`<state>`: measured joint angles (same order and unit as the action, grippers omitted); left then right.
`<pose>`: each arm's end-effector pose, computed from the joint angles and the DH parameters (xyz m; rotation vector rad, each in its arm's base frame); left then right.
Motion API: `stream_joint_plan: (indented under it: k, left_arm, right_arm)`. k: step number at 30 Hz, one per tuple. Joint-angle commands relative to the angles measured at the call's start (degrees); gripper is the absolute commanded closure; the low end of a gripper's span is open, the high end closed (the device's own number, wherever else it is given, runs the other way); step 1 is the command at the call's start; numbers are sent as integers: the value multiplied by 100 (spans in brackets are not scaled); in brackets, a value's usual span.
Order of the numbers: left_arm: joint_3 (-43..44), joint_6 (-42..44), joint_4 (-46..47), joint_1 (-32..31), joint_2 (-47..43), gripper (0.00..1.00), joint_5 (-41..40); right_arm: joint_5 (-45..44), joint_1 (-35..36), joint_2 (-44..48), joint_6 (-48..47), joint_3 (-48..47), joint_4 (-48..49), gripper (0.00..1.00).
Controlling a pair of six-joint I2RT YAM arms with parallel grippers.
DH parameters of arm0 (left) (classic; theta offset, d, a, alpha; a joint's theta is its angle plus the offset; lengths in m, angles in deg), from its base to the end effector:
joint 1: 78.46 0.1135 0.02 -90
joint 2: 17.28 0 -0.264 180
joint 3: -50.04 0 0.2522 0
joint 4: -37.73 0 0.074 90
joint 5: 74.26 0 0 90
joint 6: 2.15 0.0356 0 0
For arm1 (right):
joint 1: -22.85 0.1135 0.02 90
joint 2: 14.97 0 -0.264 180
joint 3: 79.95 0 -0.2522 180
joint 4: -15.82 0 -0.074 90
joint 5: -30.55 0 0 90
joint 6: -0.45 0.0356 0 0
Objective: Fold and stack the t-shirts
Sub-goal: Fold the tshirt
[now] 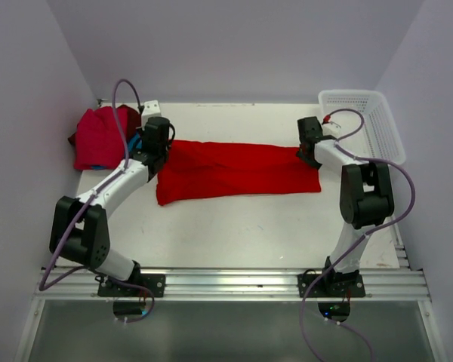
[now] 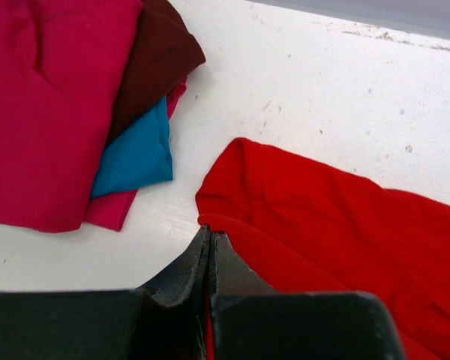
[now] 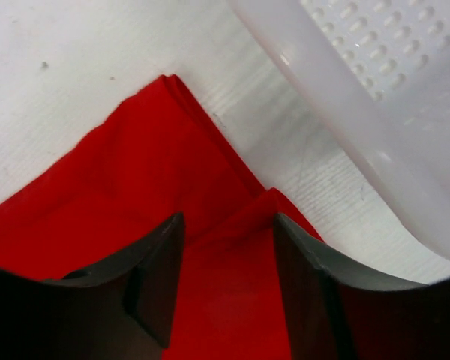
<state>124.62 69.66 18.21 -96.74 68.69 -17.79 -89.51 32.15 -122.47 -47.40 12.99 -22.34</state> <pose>0.3268 -0.0872 0.2738 -0.3384 1.9914 0.2166 0.3881 0.0455 0.1877 0.8579 2.2654 -0.2896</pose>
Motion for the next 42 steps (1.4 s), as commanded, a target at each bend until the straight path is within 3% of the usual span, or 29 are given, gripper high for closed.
stream_joint_plan:
  k: [1, 2, 3, 5, 11, 14, 18, 20, 22, 28, 30, 33, 38, 42]
  left_arm:
    - [334, 167, 953, 184, 209, 100, -56]
    - [395, 141, 954, 220, 279, 84, -39]
    - [509, 106, 954, 246, 393, 38, -39]
    - [615, 106, 963, 281, 455, 1, -39]
    - [590, -306, 814, 273, 61, 0, 373]
    - [100, -649, 787, 246, -579, 0, 899]
    - [-736, -1045, 891, -52, -1240, 0, 1323]
    - [-1314, -1308, 883, -140, -1730, 0, 1429]
    - [-1886, -1344, 1076, -228, -2135, 0, 1560]
    - [-2530, -1511, 849, -307, -3613, 0, 1806]
    - [-2714, -1424, 962, -307, -3833, 0, 1825]
    - [-2803, -1327, 1304, -290, -3606, 0, 2183]
    - [-3181, -2090, 2786, -28, -2737, 0, 3211]
    - [-2832, -2758, 2783, 202, -1665, 1, 3485]
  right_arm:
    - [377, -25, 255, -277, -19, 708, 44]
    - [422, -25, 352, -365, 52, 900, 36]
    - [483, -25, 623, -409, 122, 998, 33]
    - [711, -7, 905, -497, 420, 1348, 30]
    - [1765, 325, 1784, -1277, 729, 1771, 32]
    - [2756, 738, 1839, -1708, 546, 1572, 34]
    - [4120, 1187, 1216, -2008, -226, 930, 45]
    - [4175, 1616, 847, -2271, -465, 569, 47]
    - [4262, 2003, 653, -2517, -720, 455, 47]
    - [4746, 2541, -367, -2747, -1888, -63, 39]
    - [4677, 2646, -692, -2774, -2372, -361, 39]
    - [4545, 2708, -545, -2704, -2339, -268, 38]
    - [3167, 2700, 561, -2642, -1147, -83, 34]
    - [2287, 2700, 1678, -2581, -292, -38, 32]
